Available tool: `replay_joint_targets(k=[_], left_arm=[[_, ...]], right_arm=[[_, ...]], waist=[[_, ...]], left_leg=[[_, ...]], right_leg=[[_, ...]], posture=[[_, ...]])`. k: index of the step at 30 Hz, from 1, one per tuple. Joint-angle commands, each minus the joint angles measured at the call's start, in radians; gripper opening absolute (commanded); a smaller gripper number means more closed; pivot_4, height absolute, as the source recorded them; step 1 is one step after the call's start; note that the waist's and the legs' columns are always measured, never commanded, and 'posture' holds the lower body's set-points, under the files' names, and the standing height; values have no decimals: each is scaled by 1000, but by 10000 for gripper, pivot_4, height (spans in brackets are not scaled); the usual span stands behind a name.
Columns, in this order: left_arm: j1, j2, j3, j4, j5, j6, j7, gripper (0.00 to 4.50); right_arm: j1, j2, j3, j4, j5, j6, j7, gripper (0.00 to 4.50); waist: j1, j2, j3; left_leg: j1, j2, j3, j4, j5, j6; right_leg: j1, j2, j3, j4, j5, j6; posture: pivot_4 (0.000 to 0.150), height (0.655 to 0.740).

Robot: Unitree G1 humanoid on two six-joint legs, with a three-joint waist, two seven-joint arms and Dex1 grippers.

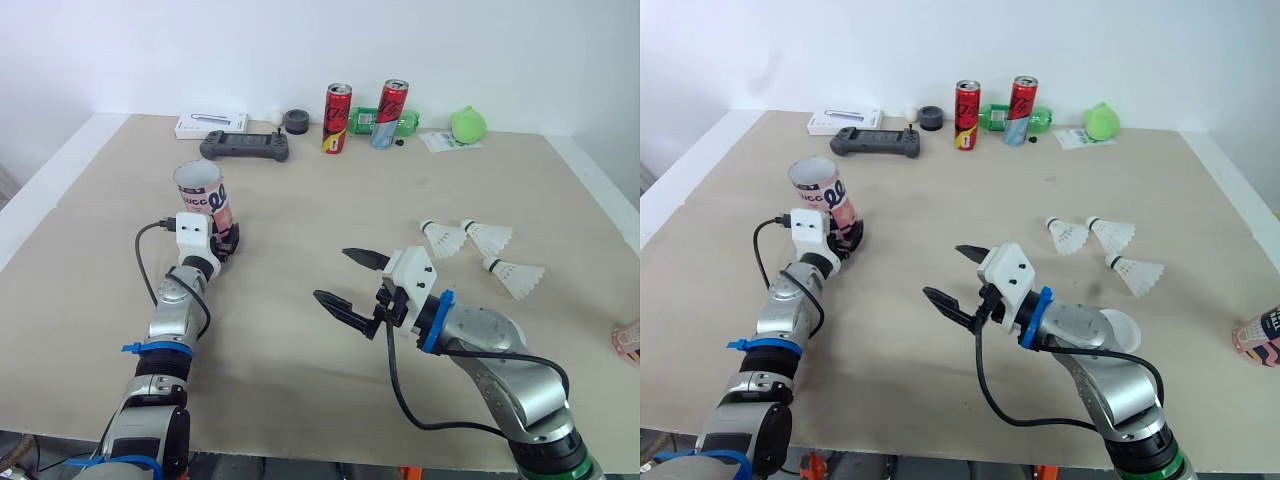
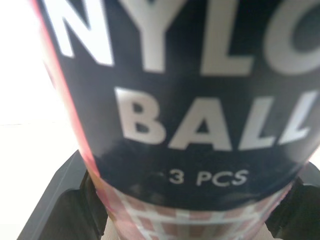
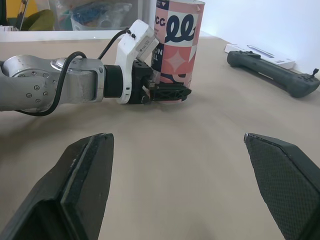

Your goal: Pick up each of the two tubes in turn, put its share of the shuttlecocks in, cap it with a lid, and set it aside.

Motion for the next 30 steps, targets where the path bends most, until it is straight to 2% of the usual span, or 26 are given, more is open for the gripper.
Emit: replay_joint_targets(k=[1,6,12,17,21,30], left_arm=[[7,1,-3,-6,2,0,2,33000],[14,4,-9,-14,11,-11,4,33000],[44,148,-158,-97,260,-204,16,33000],[53,230,-241,-138,414,-276,59,33000],[37,264,-303,-159,514,-337,78,33000],[15,262,-307,-156,521,-349,81,33000]], right_arm=[[-9,0,-13,-49,6,-5,6,45000],[7,5,-31,-53,-1,-10,-15,45000],[69,38,-169,-35,-126,31,-239,45000],[78,105,-233,22,-184,99,-380,45000],[30,143,-262,184,-219,105,-446,45000],[-146,192,-277,542,-263,-29,-488,45000]], waist=[[0,0,0],[0,0,0],[1,0,0],[1,0,0],[0,0,0],[-4,2,1]], left_leg=[[0,0,0,0,0,0],[0,0,0,0,0,0],[-1,0,0,0,0,0],[0,0,0,0,0,0],[0,0,1,0,0,-1],[0,0,2,-1,1,0]], right_leg=[[0,0,0,0,0,0],[0,0,0,0,0,0],[-1,0,0,0,0,-1],[-1,0,0,0,1,-1],[-1,-1,1,0,1,-2],[-2,0,0,1,1,-2]], posture=[[1500,7400],[1500,7400],[1500,7400],[1500,7400],[1500,7400],[1500,7400]])
